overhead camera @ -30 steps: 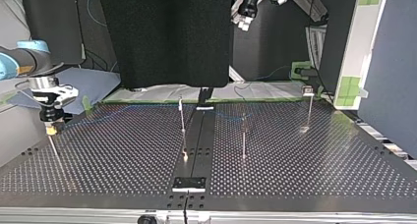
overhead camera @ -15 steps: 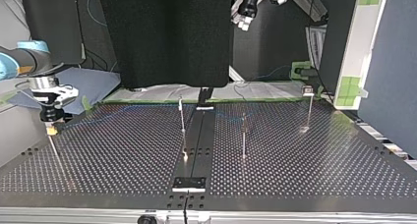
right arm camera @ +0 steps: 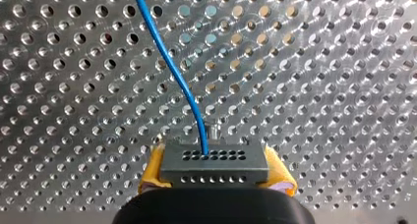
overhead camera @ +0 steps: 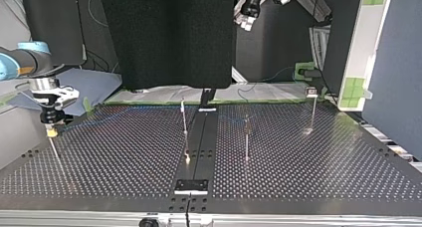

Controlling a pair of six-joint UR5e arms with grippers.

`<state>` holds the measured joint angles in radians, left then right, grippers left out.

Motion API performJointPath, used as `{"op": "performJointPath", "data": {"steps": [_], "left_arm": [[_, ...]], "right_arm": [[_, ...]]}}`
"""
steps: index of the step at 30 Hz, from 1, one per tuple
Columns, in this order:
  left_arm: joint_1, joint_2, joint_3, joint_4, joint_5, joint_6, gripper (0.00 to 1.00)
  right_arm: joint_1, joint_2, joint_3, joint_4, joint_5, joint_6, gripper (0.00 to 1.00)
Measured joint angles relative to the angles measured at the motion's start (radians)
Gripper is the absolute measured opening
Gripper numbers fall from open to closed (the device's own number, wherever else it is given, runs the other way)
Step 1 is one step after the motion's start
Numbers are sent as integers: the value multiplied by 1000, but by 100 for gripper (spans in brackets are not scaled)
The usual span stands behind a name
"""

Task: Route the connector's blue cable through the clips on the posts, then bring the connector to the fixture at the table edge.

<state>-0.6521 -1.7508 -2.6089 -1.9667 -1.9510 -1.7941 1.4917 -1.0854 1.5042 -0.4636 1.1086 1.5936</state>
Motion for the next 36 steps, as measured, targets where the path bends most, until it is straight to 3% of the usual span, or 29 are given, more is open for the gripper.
{"op": "performJointPath", "data": {"steps": [19, 27, 29, 30, 32, 36], "left_arm": [[0, 0, 0, 1, 0, -1, 100], [0, 0, 0, 1, 0, -1, 100], [0, 0, 0, 1, 0, -1, 100], [0, 0, 0, 1, 0, 0, 100], [1, 0, 0, 1, 1, 0, 100], [2, 0, 1, 2, 1, 0, 100]], "right_arm": [[7, 6, 0, -14, -6, 1, 0], [7, 6, -1, -8, -6, 1, 22], [12, 1, -2, 19, -30, 8, 36], [12, 1, -2, 19, -30, 8, 36], [11, 1, -1, 19, -30, 8, 51], [11, 1, 0, 20, -30, 8, 60]]}}
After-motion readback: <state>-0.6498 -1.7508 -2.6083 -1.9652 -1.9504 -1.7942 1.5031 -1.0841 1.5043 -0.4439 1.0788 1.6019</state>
